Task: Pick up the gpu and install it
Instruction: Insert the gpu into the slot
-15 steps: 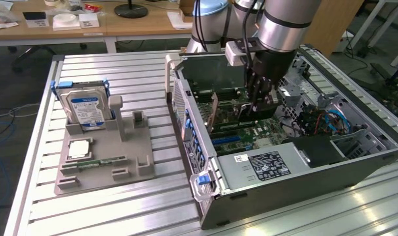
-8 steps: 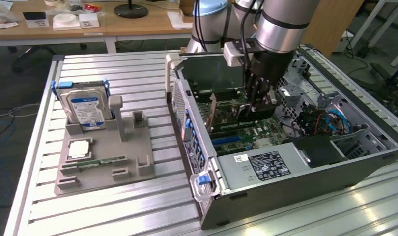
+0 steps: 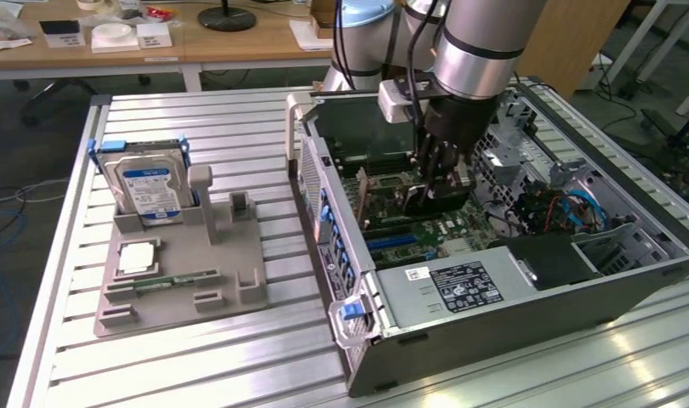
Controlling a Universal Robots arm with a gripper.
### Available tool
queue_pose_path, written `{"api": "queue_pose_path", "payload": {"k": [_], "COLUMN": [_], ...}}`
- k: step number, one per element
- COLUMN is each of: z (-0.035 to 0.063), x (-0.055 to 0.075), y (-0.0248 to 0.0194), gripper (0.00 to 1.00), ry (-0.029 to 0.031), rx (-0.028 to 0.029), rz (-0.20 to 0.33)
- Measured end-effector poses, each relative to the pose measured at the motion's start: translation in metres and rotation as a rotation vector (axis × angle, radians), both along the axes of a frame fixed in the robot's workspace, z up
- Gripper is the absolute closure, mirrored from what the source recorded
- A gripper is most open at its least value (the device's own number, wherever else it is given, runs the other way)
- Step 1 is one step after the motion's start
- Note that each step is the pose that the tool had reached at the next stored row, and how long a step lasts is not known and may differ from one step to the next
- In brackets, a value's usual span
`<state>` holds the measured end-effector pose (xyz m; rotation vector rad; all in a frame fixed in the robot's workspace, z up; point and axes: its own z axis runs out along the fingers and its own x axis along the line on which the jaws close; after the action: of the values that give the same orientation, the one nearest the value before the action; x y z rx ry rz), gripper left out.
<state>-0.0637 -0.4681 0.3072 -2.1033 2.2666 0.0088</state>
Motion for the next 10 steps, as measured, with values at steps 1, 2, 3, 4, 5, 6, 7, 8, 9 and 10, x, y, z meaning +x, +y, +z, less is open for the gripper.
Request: {"api": "queue_pose_path", "payload": {"k": [1, 2, 3, 4, 5, 6, 7, 8, 9, 10], "z": [0.0000, 0.0000, -0.0001, -0.0009, -0.0022, -0.0041, -0.0057, -0.0073, -0.0087, -0.0101], "x": [0.000, 0.000, 0.000, 0.000, 0.000, -0.001, -0.001, -0.001, -0.002, -0.002], "y": [0.0000, 0.0000, 0.0000, 0.0000, 0.0000, 0.0000, 0.0000, 0.0000, 0.0000, 0.0000], "gripper": [0.73, 0.73, 0.73, 0.73, 0.73, 0.73, 0.73, 0.73, 0.73, 0.73], "ry": [0.0000, 0.0001, 0.0001, -0.0002, -0.0001, -0.0001, 0.0000, -0.0001, -0.0001, -0.0001], "rx": [0.0000, 0.0000, 0.0000, 0.0004, 0.0004, 0.0003, 0.0001, 0.0003, 0.0002, 0.0002], "rz": [0.000, 0.000, 0.000, 0.000, 0.000, 0.000, 0.000, 0.000, 0.000, 0.000]}}
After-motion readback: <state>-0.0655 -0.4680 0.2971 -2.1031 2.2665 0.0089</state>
